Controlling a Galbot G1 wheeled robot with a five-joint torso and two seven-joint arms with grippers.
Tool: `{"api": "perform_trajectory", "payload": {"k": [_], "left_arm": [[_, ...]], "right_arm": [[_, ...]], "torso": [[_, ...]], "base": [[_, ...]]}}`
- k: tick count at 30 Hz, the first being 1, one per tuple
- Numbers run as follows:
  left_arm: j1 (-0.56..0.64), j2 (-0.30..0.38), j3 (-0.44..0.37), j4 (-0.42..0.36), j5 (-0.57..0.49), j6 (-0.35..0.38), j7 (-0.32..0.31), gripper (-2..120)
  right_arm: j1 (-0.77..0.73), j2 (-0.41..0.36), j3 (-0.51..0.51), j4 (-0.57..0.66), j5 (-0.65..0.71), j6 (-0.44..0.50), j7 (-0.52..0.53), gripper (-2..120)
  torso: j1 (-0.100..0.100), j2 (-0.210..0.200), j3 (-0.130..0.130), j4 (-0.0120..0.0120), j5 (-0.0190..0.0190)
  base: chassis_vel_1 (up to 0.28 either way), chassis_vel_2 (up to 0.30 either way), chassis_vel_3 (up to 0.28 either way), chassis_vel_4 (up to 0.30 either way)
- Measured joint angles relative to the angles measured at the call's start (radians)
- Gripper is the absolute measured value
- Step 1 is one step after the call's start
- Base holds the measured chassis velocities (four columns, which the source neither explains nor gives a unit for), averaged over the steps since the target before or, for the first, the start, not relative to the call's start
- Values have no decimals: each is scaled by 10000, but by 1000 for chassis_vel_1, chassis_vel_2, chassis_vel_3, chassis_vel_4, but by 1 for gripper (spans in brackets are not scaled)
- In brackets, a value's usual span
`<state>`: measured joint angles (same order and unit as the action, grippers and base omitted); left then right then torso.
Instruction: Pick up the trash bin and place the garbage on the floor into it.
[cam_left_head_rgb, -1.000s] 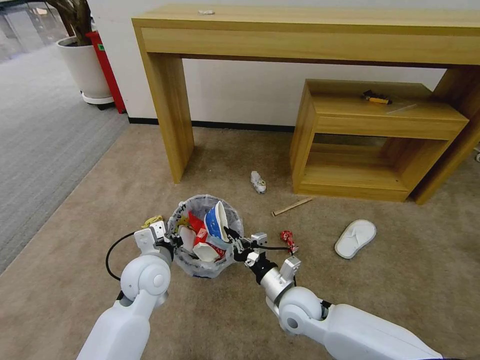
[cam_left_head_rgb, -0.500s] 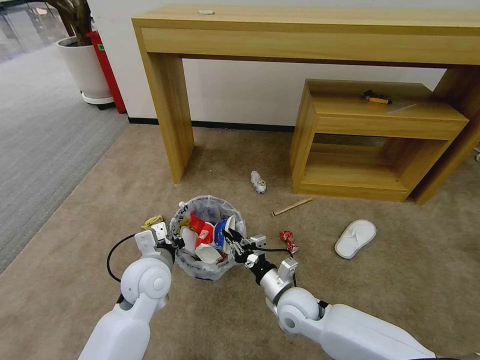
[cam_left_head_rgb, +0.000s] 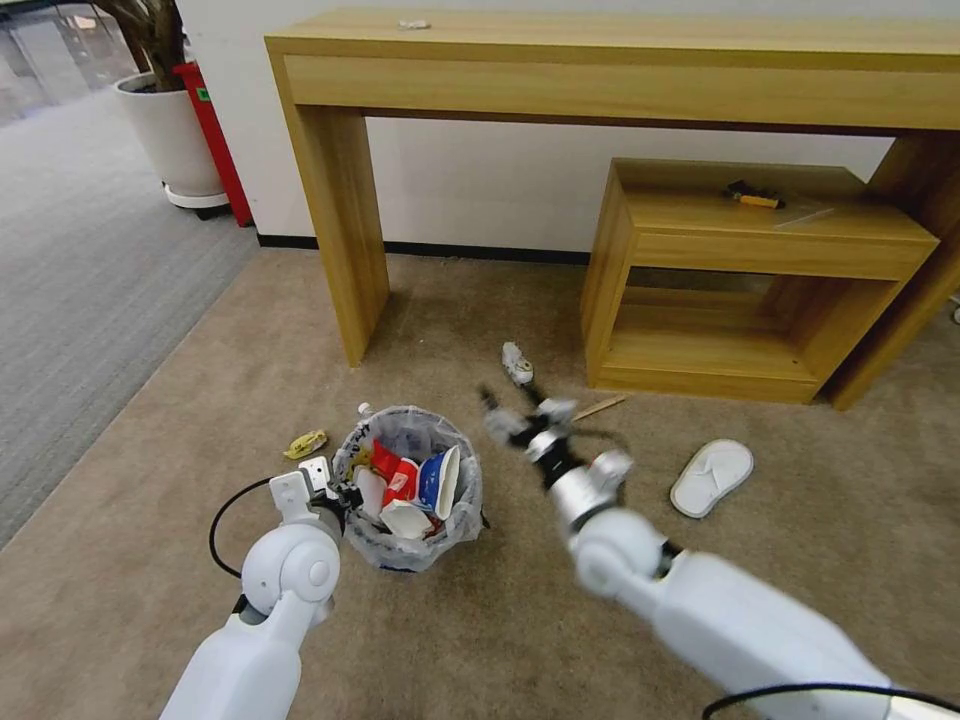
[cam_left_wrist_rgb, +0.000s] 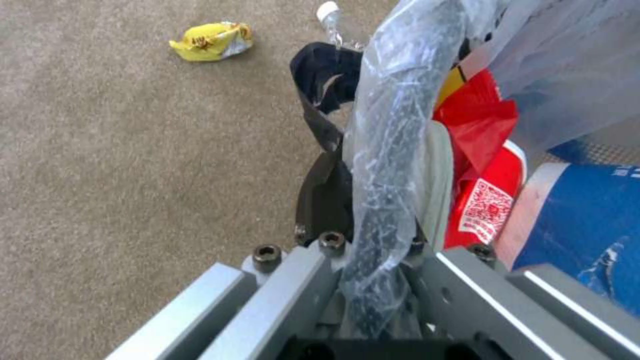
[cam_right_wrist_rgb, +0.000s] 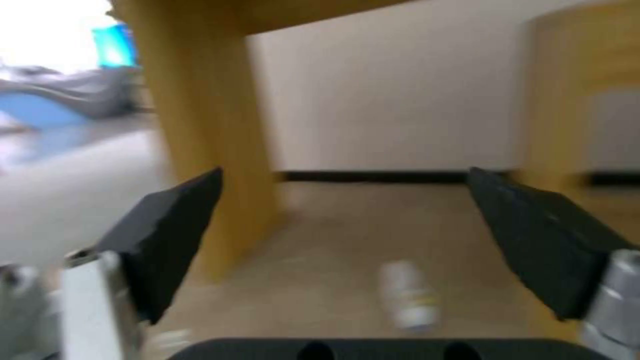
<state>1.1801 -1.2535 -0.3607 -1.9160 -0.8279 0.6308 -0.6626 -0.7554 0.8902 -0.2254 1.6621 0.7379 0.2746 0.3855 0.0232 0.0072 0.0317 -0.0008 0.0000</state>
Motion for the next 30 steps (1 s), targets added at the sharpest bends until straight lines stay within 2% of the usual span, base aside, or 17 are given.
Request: {"api": "perform_trajectory", "payload": {"k": [2,3,6,7,8,10,11,14,15,18,19,21,24,26,29,30], "left_arm": [[0,8,-24,2,0,-6,18,0],[0,8,-24,2,0,-6,18,0],[28,-31,-103,-27,12,-38,37,0],[28,-31,-103,-27,12,-38,37,0],[53,-94,-150,-68,26,-41,52,0],[78,-158,-209,-116,36,-45,81,0],[78,-158,-209,-116,36,-45,81,0],[120,-388,-372,-277,74,-52,173,0],[120,-388,-372,-277,74,-52,173,0],[118,-508,-473,-396,126,-64,213,0],[118,-508,-473,-396,126,-64,213,0],[124,-633,-541,-524,125,-64,226,0],[233,-749,-608,-591,218,-70,284,0],[283,-772,-622,-608,242,-74,310,0],[409,-804,-640,-636,280,-111,367,0],[409,-804,-640,-636,280,-111,367,0]], "right_arm": [[-421,-170,758,-290,-695,41,11,100],[-421,-170,758,-290,-695,41,11,100],[-1365,-407,2238,-740,-1725,379,-81,100],[-1365,-407,2238,-740,-1725,379,-81,100],[-1800,-398,3028,-951,-2120,609,-226,100],[-2318,-309,3992,-1145,-2569,802,-386,100],[-2318,-309,3992,-1145,-2569,802,-386,100],[-3404,144,5892,-1425,-3276,1240,-775,100],[-3404,144,5892,-1425,-3276,1240,-775,100],[-4033,592,7060,-1551,-3959,1557,-1161,100],[-4033,592,7060,-1551,-3959,1557,-1161,100],[-4468,1043,7875,-1710,-4699,1920,-1371,100],[-4863,1487,8304,-1768,-5030,2093,-1429,100],[-4943,1674,8428,-1800,-5123,2120,-1430,100],[-5031,2456,8726,-2073,-5613,2389,-1441,100],[-5031,2456,8726,-2073,-5613,2389,-1441,100]], "torso": [[0,0,-1,-3,0],[0,0,-1,-3,0],[-1,0,-2,-2,0],[-1,0,-2,-2,0],[-2,-1,-1,5,4],[-2,0,-2,2,-2],[-2,0,-2,2,-2],[-2,0,-2,0,0],[-2,0,-2,0,0],[-2,0,-3,-2,3],[-2,0,-3,-2,3],[-2,0,-3,1,-2],[-2,0,-2,0,-2],[-2,0,-3,0,-3],[-2,0,-1,1,0],[-2,0,-1,1,0]], "base": [[0,0,0,0],[0,0,0,0],[0,0,0,0],[0,0,0,0],[0,0,0,0],[0,0,0,0],[0,0,0,0],[0,0,0,0],[0,0,0,0],[0,0,0,0],[0,0,0,0],[0,0,0,0],[0,0,0,0],[0,0,0,0],[0,0,0,0],[0,0,0,0]]}}
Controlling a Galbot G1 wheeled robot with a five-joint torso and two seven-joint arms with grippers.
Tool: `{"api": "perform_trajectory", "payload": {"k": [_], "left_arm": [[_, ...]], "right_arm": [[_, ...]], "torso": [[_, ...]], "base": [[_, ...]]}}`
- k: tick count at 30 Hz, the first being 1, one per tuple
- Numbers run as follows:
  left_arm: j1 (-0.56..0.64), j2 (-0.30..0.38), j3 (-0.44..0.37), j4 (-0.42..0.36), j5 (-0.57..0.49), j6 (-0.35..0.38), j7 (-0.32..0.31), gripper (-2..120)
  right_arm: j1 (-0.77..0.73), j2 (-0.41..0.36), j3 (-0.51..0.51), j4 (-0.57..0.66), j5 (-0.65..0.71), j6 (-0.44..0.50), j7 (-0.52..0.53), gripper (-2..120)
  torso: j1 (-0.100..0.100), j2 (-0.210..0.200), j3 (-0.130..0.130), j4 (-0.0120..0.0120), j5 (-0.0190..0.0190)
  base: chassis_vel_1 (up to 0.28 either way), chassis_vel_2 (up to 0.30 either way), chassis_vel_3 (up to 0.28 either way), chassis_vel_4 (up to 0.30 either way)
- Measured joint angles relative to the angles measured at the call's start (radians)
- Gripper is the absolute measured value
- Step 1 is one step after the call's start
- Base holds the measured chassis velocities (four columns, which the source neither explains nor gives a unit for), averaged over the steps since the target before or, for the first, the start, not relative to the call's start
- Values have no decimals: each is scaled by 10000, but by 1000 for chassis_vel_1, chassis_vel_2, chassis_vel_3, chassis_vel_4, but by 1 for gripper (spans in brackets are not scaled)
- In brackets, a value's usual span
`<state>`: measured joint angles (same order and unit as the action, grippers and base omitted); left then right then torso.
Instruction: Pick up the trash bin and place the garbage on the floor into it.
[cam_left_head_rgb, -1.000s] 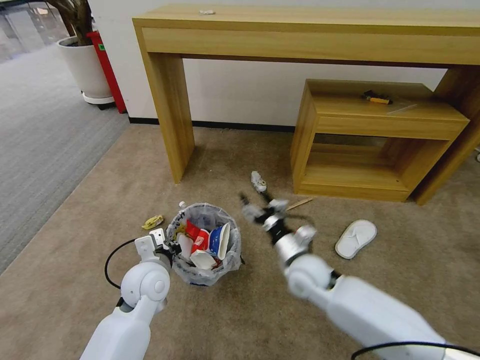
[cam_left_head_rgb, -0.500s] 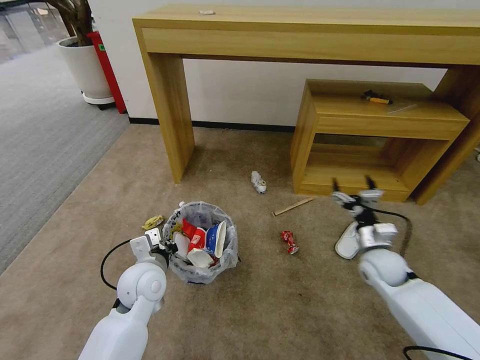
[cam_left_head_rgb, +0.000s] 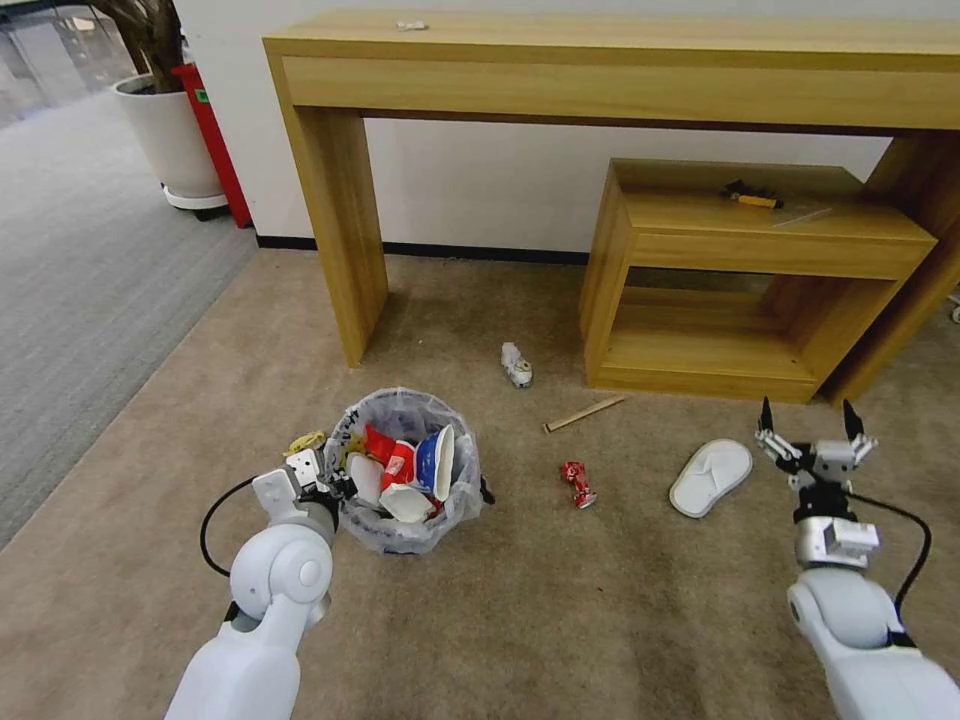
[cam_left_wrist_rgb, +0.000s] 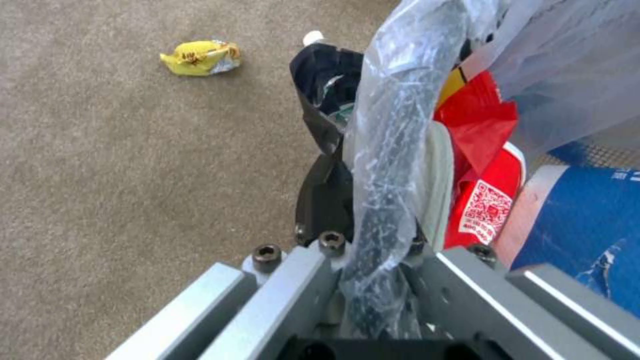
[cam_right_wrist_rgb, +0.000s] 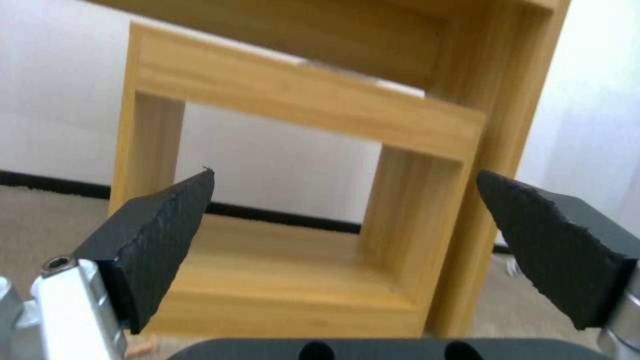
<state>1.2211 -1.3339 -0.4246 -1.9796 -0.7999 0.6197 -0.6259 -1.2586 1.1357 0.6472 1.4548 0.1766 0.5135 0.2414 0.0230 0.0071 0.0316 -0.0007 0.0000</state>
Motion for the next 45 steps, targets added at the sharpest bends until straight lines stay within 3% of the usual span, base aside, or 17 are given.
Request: {"api": "perform_trajectory", "payload": {"k": [3,6,45], "left_arm": [[41,-52,-28,-21,4,-21,15,0],[52,-83,-33,-22,6,-38,26,0],[91,-275,-64,143,196,-121,98,0]], "right_arm": [[67,864,309,-272,-520,157,1,100],[62,1209,408,-382,-816,223,18,100],[117,1390,111,-809,-1296,713,15,100]], "torso": [[1,1,0,1,-2],[0,1,1,0,-3],[2,1,0,0,-3]], "base": [[0,0,0,0],[0,0,0,0],[110,112,-115,-120]]}}
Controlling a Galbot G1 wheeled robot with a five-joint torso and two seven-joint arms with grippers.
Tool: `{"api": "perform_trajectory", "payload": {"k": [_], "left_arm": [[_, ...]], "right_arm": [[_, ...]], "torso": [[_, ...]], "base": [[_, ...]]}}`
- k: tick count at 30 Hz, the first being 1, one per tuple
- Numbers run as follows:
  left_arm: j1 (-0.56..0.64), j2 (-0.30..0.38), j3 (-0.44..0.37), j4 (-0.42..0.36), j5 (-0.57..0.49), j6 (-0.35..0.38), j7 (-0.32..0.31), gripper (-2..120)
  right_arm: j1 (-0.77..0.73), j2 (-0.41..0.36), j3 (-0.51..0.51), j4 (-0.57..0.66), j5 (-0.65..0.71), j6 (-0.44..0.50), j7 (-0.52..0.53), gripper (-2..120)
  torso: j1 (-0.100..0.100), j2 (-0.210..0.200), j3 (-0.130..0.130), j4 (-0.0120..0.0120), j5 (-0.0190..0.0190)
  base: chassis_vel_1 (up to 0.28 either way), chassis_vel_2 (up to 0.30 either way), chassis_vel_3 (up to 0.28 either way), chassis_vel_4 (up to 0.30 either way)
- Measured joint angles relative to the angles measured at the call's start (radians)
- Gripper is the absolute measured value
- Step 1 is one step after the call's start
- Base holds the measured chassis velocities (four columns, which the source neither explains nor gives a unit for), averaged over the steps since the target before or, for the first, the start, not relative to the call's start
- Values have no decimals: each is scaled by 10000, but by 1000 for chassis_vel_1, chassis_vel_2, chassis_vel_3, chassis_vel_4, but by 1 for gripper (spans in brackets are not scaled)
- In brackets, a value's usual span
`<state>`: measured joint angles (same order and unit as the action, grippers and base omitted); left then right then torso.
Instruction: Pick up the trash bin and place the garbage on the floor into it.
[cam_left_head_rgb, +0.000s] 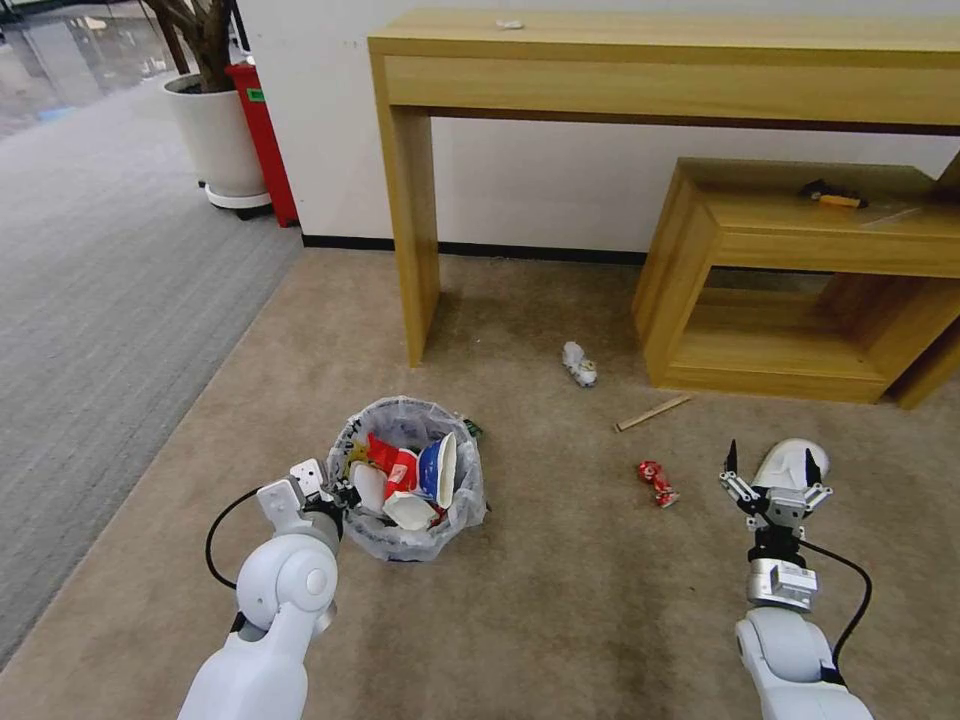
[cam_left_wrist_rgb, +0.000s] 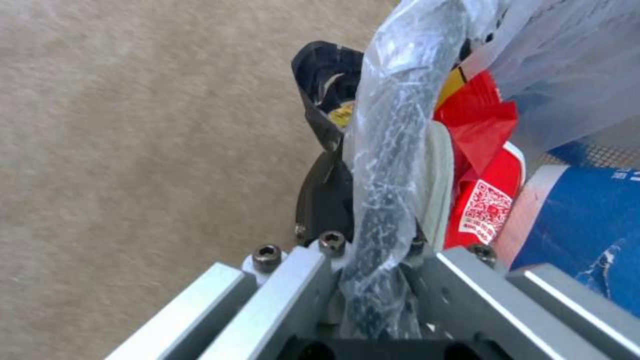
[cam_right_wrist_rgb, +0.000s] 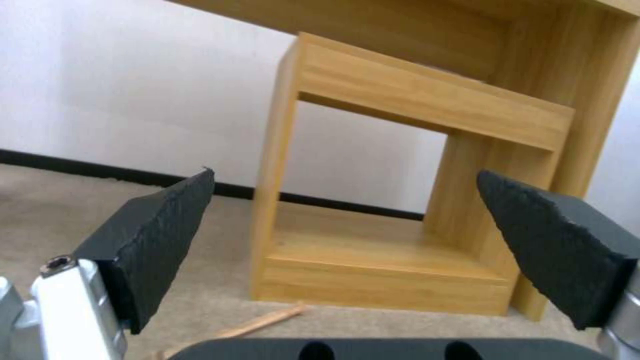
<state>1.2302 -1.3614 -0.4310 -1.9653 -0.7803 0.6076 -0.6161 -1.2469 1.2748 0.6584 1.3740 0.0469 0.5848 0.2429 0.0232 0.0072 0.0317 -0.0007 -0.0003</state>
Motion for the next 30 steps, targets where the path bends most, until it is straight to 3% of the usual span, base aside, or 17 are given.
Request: {"api": "perform_trajectory", "payload": {"k": [30], "left_arm": [[100,104,-73,-115,-19,-30,-25,0]], "right_arm": [[-1,117,-134,29,-360,25,21,100]], "torso": [[-1,0,0,3,1]], "base": [[180,170,-173,-175]]}}
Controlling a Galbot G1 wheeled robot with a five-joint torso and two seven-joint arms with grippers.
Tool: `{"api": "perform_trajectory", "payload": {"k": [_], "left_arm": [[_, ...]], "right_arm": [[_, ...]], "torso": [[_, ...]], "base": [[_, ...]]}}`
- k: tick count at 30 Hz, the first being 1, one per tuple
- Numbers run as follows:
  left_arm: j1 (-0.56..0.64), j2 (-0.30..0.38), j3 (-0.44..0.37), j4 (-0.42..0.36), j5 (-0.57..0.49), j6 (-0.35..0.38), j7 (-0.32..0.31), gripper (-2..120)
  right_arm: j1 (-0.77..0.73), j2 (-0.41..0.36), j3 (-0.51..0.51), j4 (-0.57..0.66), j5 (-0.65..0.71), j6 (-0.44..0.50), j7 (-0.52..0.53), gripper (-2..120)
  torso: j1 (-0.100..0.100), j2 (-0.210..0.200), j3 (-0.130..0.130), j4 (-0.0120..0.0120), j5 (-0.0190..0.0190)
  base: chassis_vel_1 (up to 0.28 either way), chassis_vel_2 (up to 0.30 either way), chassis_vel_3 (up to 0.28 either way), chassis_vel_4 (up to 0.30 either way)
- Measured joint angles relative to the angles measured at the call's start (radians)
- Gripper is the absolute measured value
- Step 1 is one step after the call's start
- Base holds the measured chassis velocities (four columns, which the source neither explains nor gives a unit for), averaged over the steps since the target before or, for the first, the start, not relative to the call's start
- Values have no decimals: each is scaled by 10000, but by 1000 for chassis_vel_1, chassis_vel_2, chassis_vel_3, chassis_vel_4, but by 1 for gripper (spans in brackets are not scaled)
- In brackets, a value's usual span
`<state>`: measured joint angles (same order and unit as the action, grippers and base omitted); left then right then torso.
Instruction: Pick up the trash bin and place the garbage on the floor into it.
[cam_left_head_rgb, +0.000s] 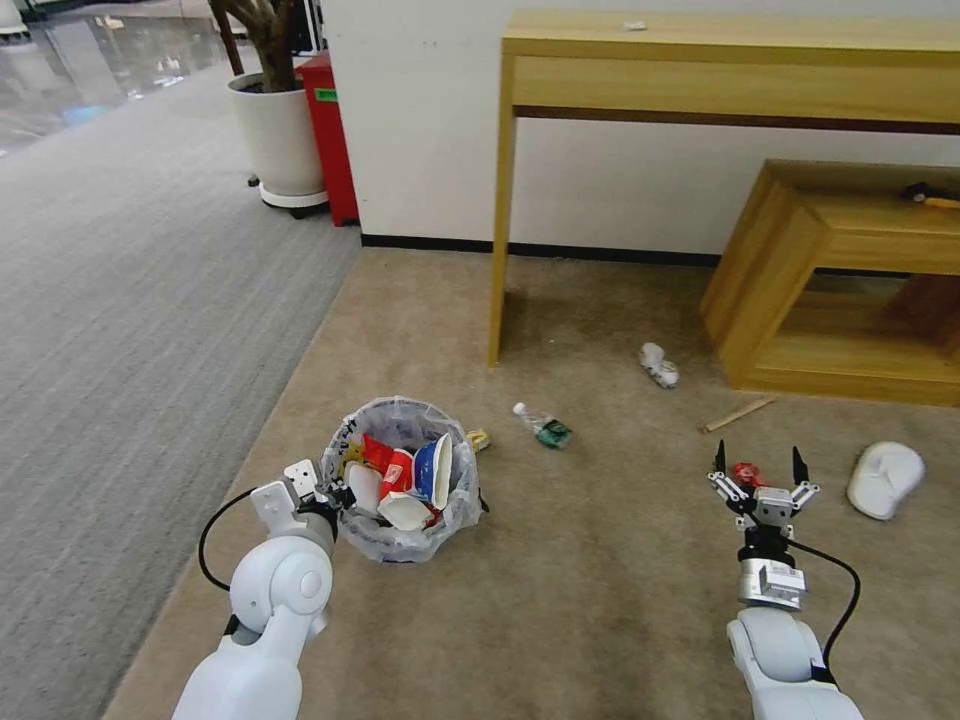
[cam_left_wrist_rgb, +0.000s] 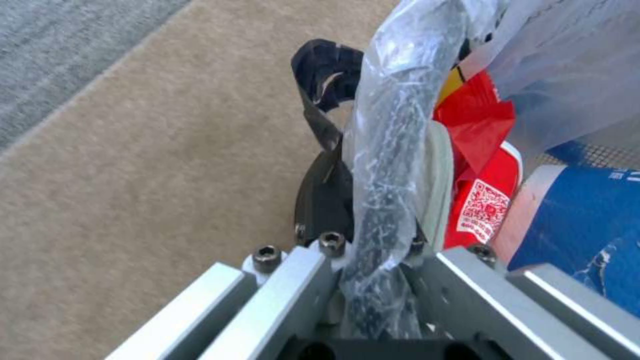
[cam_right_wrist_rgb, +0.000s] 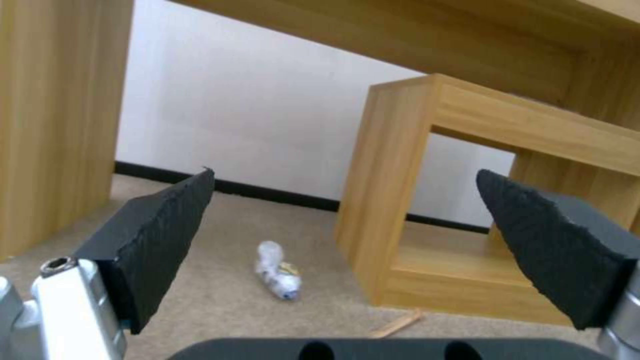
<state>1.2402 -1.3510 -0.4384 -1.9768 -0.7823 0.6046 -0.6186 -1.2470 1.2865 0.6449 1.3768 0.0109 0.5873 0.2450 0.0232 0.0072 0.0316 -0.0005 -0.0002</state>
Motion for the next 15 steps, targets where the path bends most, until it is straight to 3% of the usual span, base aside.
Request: {"api": "perform_trajectory", "payload": {"k": [15], "left_arm": [[24,-117,5,50,52,-31,5,0]], "right_arm": [[42,24,-90,-119,-22,103,6,100]], "torso": [[0,0,0,-4,-2]], "base": [[181,185,-186,-188]]}}
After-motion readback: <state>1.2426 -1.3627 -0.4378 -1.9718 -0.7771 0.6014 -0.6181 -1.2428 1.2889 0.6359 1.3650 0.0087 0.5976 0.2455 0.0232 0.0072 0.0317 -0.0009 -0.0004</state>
